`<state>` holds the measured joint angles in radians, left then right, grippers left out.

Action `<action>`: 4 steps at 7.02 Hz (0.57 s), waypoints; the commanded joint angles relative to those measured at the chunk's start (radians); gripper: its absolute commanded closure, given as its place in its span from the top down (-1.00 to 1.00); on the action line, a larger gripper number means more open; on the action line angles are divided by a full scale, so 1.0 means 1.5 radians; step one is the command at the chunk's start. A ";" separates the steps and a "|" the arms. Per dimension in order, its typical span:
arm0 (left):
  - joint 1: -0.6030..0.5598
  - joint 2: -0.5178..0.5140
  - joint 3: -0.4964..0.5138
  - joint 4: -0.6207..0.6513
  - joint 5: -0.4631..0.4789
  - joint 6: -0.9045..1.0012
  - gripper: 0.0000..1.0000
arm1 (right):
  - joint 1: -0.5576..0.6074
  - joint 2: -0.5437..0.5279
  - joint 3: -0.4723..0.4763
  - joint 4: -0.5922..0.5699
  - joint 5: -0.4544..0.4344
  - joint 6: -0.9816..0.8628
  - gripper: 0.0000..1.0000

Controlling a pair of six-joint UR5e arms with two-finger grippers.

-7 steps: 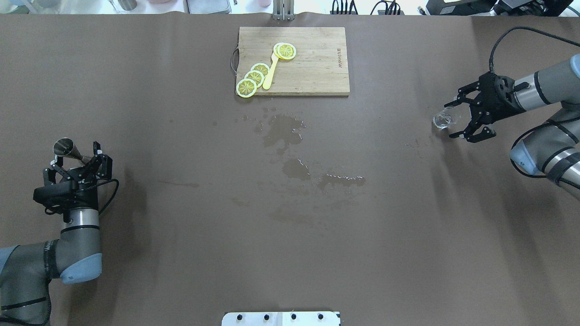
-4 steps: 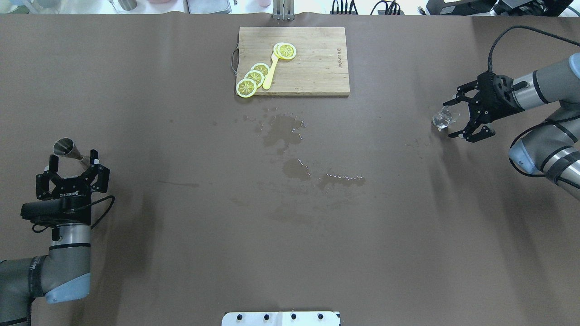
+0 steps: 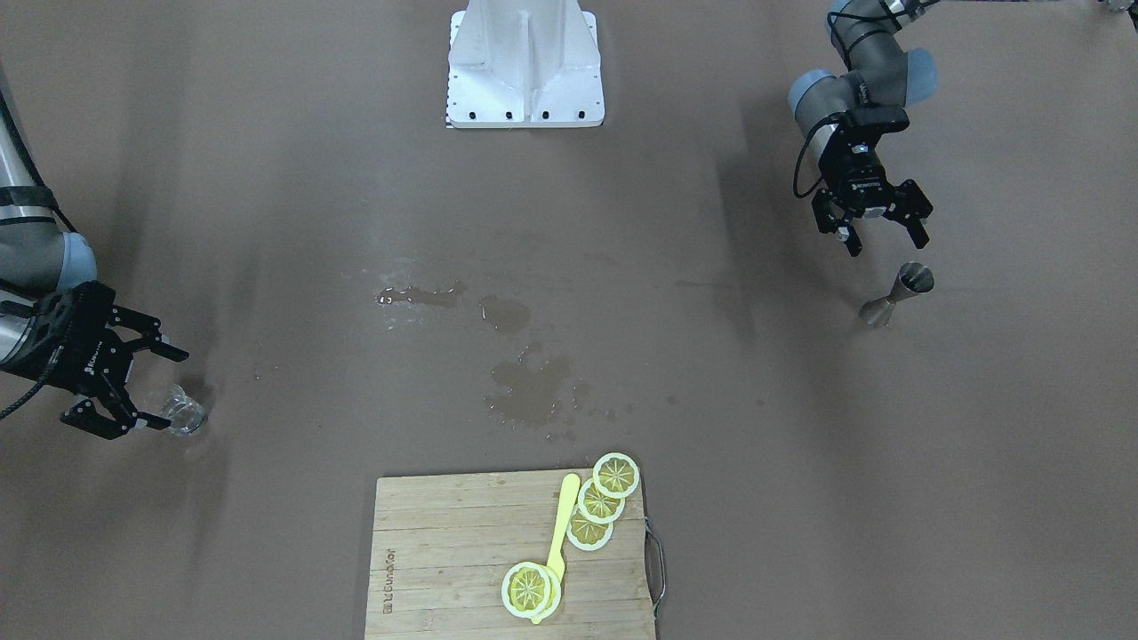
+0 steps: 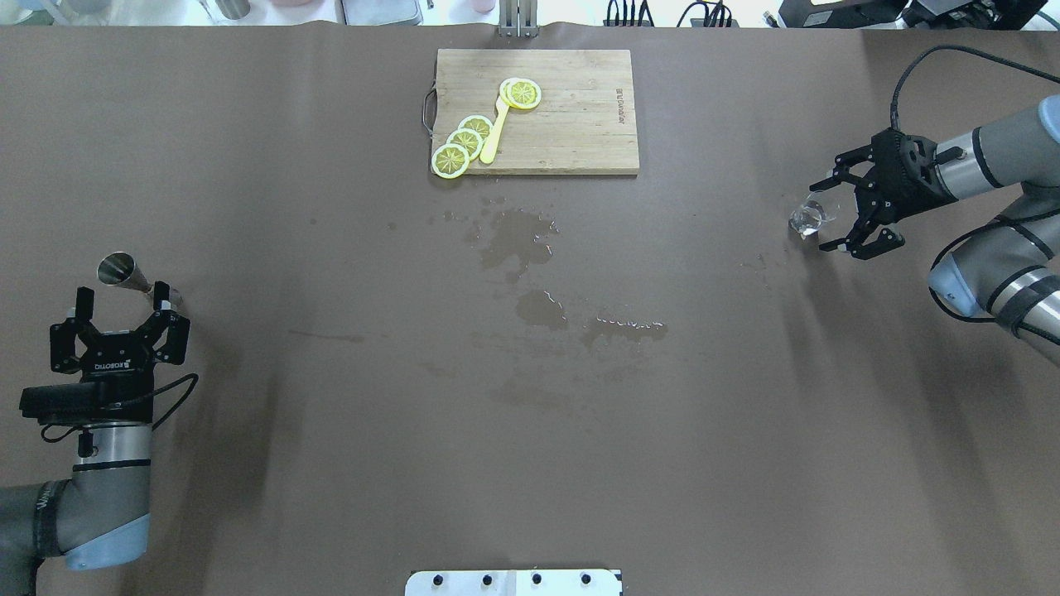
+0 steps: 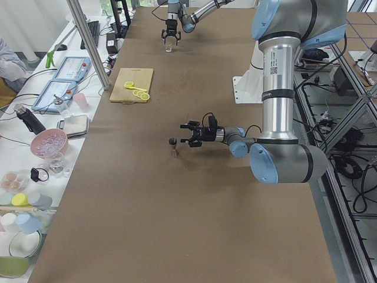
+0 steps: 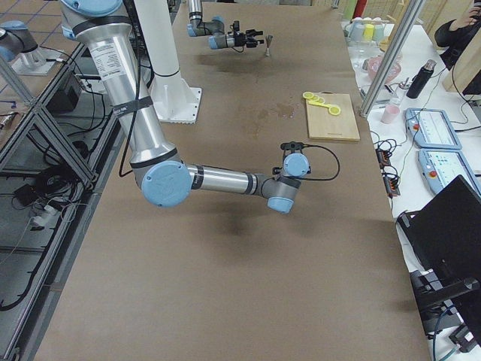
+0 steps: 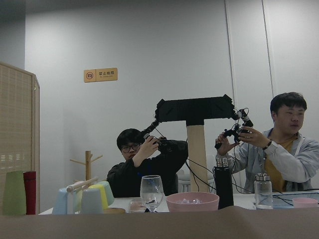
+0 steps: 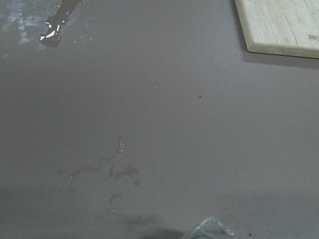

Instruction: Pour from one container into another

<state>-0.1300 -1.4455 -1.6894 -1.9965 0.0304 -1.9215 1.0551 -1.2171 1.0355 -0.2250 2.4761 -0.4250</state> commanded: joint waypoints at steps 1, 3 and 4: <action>0.025 -0.007 -0.087 0.078 0.006 0.048 0.98 | 0.004 0.000 -0.002 0.000 -0.023 0.000 0.99; 0.040 -0.099 -0.165 0.158 -0.077 0.185 0.98 | 0.029 0.011 -0.003 -0.002 -0.031 0.001 0.99; 0.032 -0.176 -0.171 0.180 -0.132 0.287 0.98 | 0.043 0.016 -0.005 -0.003 -0.030 0.003 0.99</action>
<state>-0.0751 -1.5917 -1.9147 -1.7779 -0.0724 -1.6525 1.0961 -1.2017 1.0302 -0.2283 2.4325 -0.4231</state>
